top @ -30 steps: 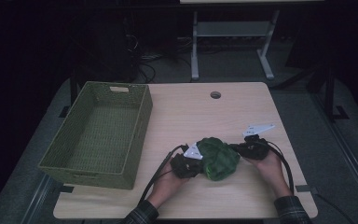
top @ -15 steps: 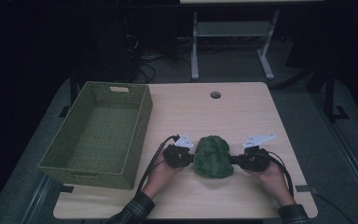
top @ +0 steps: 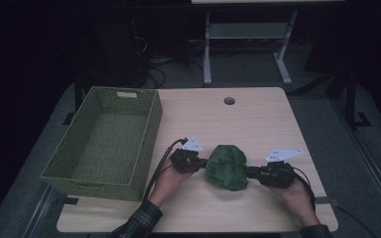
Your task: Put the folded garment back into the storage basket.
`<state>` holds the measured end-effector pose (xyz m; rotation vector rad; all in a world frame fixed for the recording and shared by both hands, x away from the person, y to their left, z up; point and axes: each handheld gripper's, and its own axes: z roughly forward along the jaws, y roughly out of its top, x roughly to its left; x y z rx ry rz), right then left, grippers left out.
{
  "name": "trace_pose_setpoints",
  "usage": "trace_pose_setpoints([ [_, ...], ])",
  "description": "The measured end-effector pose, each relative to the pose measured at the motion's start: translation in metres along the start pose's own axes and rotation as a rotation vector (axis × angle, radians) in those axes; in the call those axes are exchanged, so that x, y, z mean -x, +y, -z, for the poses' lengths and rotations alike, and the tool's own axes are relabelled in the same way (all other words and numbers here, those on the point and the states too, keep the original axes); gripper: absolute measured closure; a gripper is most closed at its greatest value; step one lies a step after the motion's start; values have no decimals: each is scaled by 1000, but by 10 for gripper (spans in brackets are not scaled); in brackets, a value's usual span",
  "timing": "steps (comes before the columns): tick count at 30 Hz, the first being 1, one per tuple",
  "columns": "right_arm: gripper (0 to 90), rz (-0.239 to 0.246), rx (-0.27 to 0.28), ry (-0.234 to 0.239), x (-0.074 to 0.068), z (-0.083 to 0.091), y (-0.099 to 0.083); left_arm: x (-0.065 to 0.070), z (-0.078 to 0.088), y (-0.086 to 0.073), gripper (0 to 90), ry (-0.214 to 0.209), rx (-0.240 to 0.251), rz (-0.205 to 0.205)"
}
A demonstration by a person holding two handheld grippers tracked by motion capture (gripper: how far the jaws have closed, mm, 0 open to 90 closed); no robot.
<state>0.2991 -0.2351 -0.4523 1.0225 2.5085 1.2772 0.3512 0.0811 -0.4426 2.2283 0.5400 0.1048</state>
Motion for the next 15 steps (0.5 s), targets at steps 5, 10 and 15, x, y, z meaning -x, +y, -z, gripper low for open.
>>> trace_pose_setpoints([
  [5, 538, -20, 3, -84, 7, 8, -12, -1, 16, 3, 799, 12, 1, -1],
  [10, 362, -32, -11, -182, 16, 10, -23, 1, 35, 9, 706, 7, 1, -18],
  [15, 225, -63, -45, -261, 26, 3, -29, 2, 48, 18, 527, -24, -10, -43],
])
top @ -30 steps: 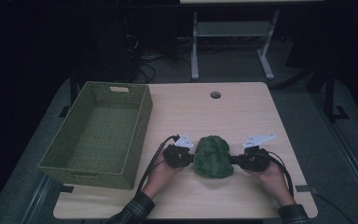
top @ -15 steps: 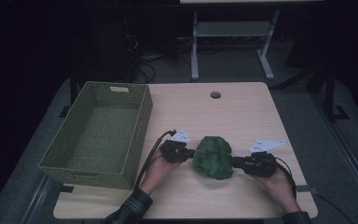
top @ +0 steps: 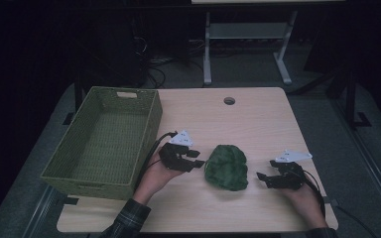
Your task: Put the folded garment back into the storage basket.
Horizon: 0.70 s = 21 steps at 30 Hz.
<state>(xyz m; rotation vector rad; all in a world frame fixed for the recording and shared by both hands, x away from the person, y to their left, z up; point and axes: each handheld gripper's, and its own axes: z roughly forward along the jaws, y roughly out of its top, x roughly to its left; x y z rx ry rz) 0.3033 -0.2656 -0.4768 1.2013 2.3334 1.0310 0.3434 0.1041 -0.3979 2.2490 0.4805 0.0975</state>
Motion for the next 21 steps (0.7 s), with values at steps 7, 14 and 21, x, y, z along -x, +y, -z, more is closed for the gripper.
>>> trace_pose_setpoints([
  [7, 134, -12, 3, -36, 0, -7, -1, 2, -9, 10, 317, -57, -46, -33],
  [14, 133, -17, 0, -37, 0, -7, -1, 5, -28, 25, 167, -94, -117, -102],
  [21, 133, -18, 0, -38, 0, -7, -1, 5, -45, 37, 147, -104, -181, -151],
])
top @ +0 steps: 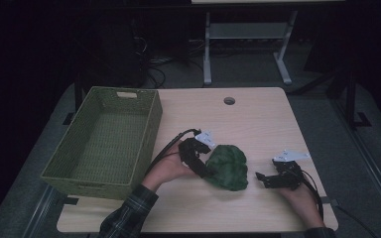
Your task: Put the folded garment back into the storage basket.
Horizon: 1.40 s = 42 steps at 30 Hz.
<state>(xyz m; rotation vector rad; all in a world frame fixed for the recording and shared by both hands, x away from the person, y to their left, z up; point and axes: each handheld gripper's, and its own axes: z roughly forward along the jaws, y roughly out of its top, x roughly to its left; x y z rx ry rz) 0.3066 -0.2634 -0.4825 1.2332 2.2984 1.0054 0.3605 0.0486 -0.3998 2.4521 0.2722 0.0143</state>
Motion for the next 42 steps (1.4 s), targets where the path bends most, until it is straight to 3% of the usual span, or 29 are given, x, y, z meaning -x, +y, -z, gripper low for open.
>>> trace_pose_setpoints([
  [6, 136, -1, 0, -1, 0, 0, 0, -2, -15, 7, 135, -15, -45, -27],
  [17, 141, -5, 1, -3, 0, 0, 0, -2, -44, 6, 128, -40, -120, -56],
  [24, 143, -4, 1, -4, 0, 0, 0, -1, -57, 3, 126, -26, -167, -91],
  [33, 146, -4, 2, -5, 0, 0, 0, 1, -68, 0, 135, -9, -189, -117],
  [36, 147, -6, 2, -7, 0, 0, 0, 0, -68, 1, 186, -12, -192, -121],
  [42, 148, -9, 3, -9, 0, 0, 0, -4, -63, 2, 421, -17, -190, -119],
])
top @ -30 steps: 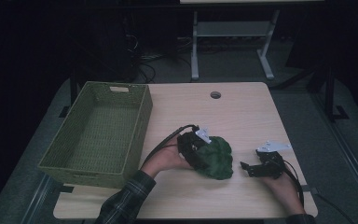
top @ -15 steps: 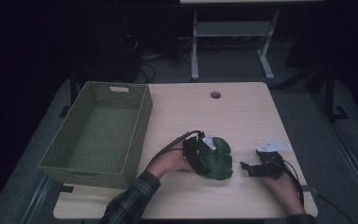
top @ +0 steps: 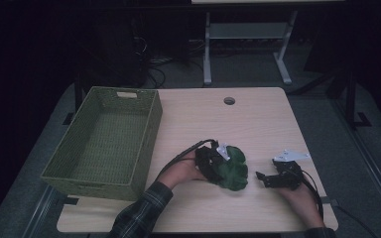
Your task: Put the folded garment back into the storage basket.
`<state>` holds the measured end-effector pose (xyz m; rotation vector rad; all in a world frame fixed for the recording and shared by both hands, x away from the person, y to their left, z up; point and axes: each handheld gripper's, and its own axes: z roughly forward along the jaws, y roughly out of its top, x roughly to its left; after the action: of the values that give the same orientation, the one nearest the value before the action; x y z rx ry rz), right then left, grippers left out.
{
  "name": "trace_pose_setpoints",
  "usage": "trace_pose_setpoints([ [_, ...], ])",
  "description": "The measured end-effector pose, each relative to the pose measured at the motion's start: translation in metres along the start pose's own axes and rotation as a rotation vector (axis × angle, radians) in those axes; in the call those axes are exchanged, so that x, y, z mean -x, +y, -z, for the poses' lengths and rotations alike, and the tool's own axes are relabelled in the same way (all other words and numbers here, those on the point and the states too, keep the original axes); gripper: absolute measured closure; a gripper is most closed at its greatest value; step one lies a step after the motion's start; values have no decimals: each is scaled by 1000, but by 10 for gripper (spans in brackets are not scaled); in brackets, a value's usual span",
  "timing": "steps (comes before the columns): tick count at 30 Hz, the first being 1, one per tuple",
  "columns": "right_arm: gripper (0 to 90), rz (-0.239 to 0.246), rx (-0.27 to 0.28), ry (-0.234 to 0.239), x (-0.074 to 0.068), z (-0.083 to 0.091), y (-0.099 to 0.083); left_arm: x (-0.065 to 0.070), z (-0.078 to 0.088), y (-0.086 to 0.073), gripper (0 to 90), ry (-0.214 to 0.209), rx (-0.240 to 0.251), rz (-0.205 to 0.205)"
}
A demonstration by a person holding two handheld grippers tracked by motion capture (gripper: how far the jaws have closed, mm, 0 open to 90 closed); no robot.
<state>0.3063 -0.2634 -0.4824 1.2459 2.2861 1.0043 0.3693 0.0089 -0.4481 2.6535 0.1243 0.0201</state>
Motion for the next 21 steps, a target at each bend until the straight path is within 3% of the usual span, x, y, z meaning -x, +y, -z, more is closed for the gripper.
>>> trace_pose_setpoints([
  [5, 149, 0, 0, -1, 0, 0, 0, -1, 3, 3, 620, -16, -29, 22],
  [8, 149, 0, 0, -1, 0, 0, 0, -2, 3, 3, 639, -20, -32, 28],
  [14, 149, 1, 0, 0, 0, 0, 0, -4, 7, 1, 645, -49, -13, 78],
  [21, 149, 0, 0, -3, 0, 0, 0, -6, 27, -1, 645, -42, -23, 109],
])
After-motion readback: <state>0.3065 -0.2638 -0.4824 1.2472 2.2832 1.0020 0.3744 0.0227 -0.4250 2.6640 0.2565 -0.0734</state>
